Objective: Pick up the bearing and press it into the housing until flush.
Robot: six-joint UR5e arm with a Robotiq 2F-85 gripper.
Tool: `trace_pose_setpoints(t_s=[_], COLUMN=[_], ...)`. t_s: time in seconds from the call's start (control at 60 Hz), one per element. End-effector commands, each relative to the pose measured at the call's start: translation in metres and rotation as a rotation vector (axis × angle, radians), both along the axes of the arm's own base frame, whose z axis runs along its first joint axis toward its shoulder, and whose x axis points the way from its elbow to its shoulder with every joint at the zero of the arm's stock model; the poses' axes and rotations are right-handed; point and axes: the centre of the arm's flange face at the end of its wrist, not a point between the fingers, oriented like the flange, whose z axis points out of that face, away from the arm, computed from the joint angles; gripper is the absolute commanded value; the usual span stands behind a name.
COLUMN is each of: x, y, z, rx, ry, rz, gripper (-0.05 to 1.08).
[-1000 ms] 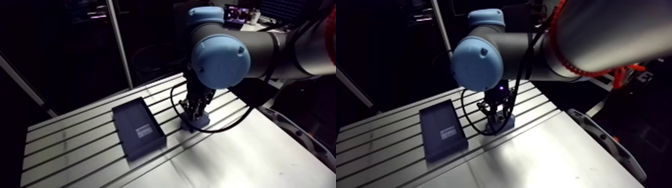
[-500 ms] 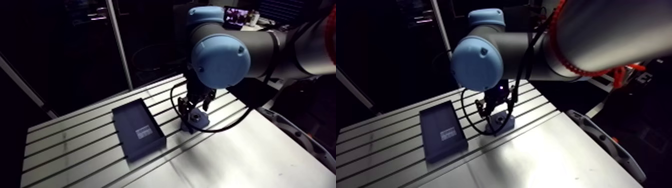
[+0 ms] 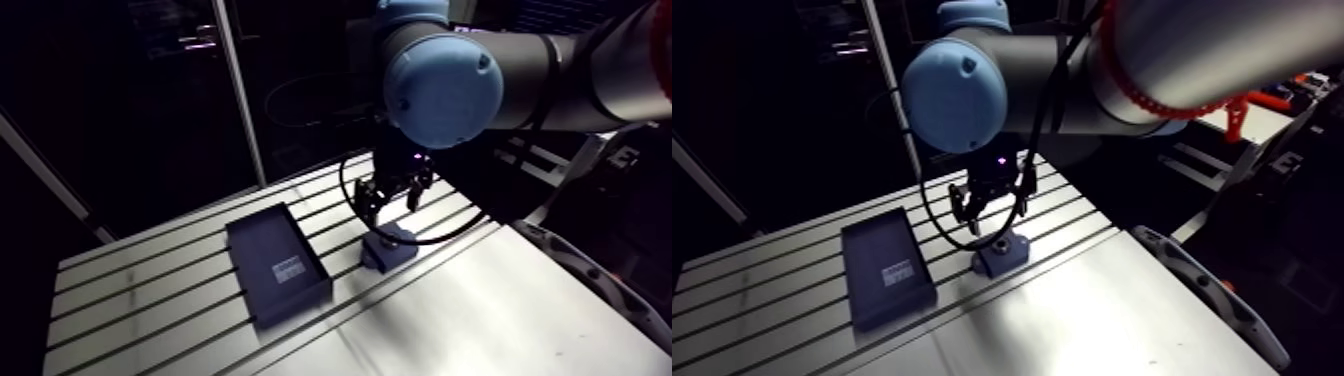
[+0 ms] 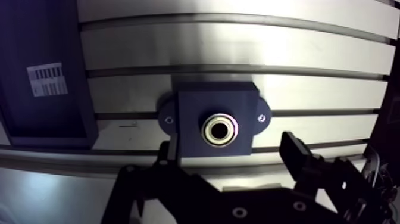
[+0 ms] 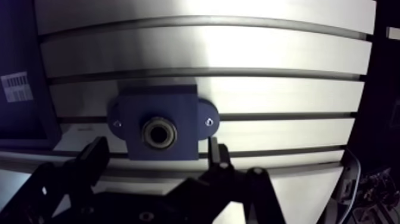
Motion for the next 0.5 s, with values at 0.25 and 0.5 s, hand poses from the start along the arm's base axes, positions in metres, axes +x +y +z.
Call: trace_pose_setpoints(t_s=[0.25, 0.5], x=[0.003, 0.009], y=[-0.003, -0.006], z=[0.003, -0.005], rx=[-0.003, -0.011], ry=[-0.004, -0.019], rz=[0.0, 0.011], gripper=[0.86, 0.87])
